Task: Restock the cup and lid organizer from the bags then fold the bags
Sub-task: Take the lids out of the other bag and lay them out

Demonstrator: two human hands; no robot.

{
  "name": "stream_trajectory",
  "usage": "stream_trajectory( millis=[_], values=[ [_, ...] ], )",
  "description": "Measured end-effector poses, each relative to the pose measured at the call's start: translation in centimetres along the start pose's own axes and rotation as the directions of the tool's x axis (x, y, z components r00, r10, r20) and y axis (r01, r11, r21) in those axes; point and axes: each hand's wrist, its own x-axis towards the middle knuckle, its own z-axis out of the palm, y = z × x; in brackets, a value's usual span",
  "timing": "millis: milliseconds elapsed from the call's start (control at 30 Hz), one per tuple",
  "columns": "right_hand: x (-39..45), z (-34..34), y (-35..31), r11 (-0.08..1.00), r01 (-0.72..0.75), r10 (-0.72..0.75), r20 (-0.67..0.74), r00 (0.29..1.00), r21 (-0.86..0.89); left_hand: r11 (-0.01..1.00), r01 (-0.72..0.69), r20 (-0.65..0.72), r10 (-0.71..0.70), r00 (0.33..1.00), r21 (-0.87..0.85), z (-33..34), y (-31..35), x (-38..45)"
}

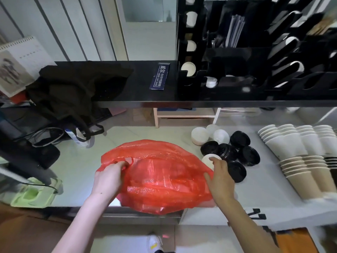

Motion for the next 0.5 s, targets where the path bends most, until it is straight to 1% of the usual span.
stream_trajectory(
  millis=[33, 100, 133, 167, 233, 300, 400, 500],
  values=[
    [0.0, -0.4, 0.4, 0.998, -0.049, 0.048, 0.062, 0.997, 0.024, 1.000, -0.013, -0.017, 0.013, 1.000, -0.022, -0.8, 0.8, -0.5],
    [0.0, -1.1, 1.3, 0.993, -0.098, 0.088, 0.132, 0.987, 0.068, 0.997, -0.050, -0.047, 0.047, 0.998, -0.059, -2.4, 2.4, -1.7],
    [-0.1, -1.4, 1.7, 0.983, -0.123, 0.104, 0.145, 0.984, 0.134, 0.995, -0.070, -0.058, 0.066, 0.996, -0.071, -3.3, 3.3, -2.3],
    [-0.2, -2.0, 2.0, 0.961, -0.144, 0.105, 0.169, 0.980, 0.237, 0.993, -0.092, -0.068, 0.087, 0.994, -0.078, -4.1, 4.3, -2.9],
    [-0.5, -3.5, 2.6, 0.899, -0.174, 0.085, 0.232, 0.969, 0.401, 0.986, -0.146, -0.078, 0.140, 0.987, -0.085, -5.7, 6.3, -4.3],
    [-1.3, -5.5, 3.4, 0.851, -0.217, 0.082, 0.287, 0.954, 0.477, 0.974, -0.209, -0.079, 0.202, 0.976, -0.091, -6.9, 8.8, -5.5],
    [-2.9, -8.8, 5.6, 0.824, -0.251, 0.107, 0.295, 0.950, 0.509, 0.949, -0.304, -0.039, 0.302, 0.952, -0.078, -7.6, 12.8, -7.0],
    [-5.1, -12.7, 8.1, 0.742, -0.325, 0.186, 0.286, 0.940, 0.587, 0.902, -0.422, -0.005, 0.423, 0.906, -0.087, -7.3, 17.2, -8.7]
  ],
)
